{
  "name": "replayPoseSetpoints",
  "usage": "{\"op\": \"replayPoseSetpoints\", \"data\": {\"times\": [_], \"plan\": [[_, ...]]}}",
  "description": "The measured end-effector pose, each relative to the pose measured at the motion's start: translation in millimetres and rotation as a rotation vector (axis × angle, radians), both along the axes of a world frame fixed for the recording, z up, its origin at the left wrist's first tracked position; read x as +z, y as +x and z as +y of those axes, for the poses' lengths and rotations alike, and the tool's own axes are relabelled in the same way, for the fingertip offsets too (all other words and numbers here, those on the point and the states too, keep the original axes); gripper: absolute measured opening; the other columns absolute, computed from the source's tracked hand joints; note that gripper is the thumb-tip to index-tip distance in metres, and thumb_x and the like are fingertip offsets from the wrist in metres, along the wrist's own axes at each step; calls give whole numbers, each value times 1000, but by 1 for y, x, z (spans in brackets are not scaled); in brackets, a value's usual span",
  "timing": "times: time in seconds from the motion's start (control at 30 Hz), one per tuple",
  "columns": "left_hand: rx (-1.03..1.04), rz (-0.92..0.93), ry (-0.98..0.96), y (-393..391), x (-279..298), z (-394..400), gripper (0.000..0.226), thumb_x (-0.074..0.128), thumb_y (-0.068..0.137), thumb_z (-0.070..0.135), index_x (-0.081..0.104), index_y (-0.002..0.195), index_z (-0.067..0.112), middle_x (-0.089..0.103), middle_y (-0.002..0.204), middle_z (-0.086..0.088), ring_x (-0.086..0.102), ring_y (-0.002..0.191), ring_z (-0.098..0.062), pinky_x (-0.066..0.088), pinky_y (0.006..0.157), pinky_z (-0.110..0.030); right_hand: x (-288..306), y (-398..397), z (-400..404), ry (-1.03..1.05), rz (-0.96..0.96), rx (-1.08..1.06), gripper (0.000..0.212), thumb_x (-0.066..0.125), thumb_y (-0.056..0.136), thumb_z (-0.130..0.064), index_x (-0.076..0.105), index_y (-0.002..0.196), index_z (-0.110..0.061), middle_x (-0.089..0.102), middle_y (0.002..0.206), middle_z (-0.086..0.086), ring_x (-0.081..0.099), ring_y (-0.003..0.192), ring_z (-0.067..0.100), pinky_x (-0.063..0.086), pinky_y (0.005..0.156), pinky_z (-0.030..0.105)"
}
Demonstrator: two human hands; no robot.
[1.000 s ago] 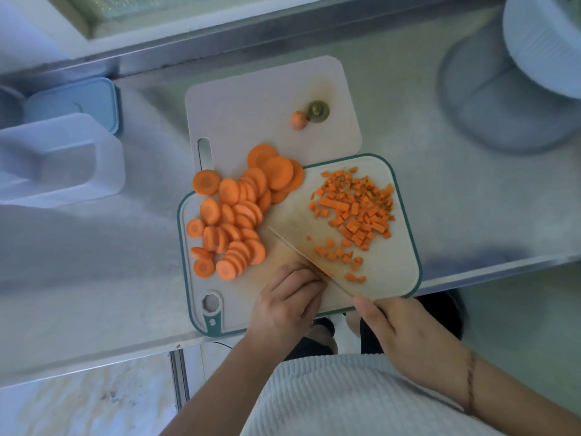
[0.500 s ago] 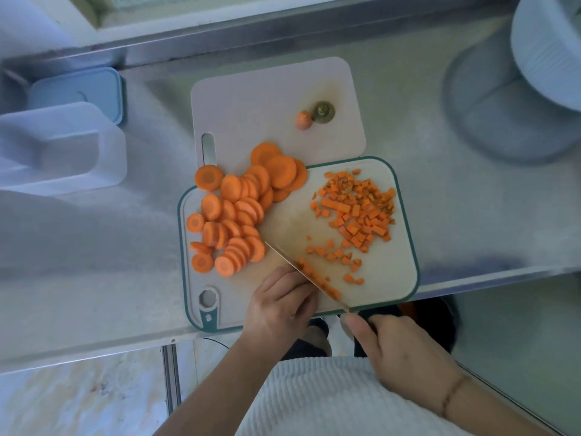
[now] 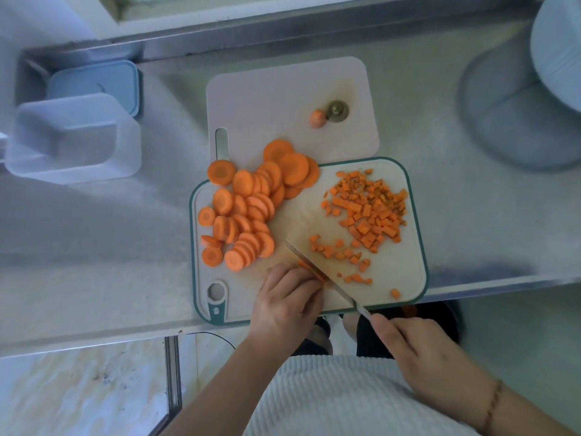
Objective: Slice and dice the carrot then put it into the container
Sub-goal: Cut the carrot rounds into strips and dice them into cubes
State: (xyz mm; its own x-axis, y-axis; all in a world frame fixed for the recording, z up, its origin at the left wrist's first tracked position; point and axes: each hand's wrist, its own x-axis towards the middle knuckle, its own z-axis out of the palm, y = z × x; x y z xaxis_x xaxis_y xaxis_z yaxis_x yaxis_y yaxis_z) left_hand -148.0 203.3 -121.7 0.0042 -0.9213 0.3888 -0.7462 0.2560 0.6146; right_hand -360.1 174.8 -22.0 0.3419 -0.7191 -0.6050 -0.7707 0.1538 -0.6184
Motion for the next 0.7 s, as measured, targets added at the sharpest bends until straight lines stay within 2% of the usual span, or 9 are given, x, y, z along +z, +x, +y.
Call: {"op": "replayPoseSetpoints", "data": {"times": [0.23, 0.33, 0.47, 0.6, 0.7], "plan": [[49, 17, -8, -3, -3, -1, 7, 75, 87, 10, 78, 81, 8, 74, 92, 1, 63, 92, -20, 51, 84, -31, 3, 3, -4, 52, 13, 5, 59, 24, 79, -70, 37, 49, -22, 51, 48, -15, 49, 51, 8, 33, 52, 20], [52, 18, -18, -2, -5, 0, 9, 74, 87, 12, 78, 81, 8, 74, 92, 1, 64, 92, -20, 52, 84, -33, -2, 2, -3, 13, 41, 39, 65, 19, 81, -74, 40, 52, -21, 54, 53, -13, 50, 53, 10, 34, 50, 23], [54, 36, -16, -3, -5, -3, 11, 72, 88, 12, 78, 79, 8, 75, 91, 2, 65, 92, -19, 53, 81, -34, -8, 1, 0, -14, 88, 57, 67, 14, 78, -76, 44, 53, -22, 51, 49, -3, 53, 55, 7, 37, 52, 23], [46, 47, -26, -3, -5, -4, 13, 71, 89, 13, 78, 79, 8, 75, 90, 1, 63, 94, -17, 51, 82, -31, -12, 3, 1, -53, 136, 84, 82, 1, 73, -85, 49, 57, -21, 54, 53, 0, 55, 57, 9, 42, 53, 26], [36, 34, -36, -2, -6, -4, 12, 73, 89, 12, 78, 79, 8, 76, 91, 1, 65, 94, -17, 52, 84, -31, -13, 10, -4, -69, 115, 87, 75, 5, 78, -81, 50, 59, -23, 54, 54, -3, 54, 56, 11, 48, 60, 31]]}}
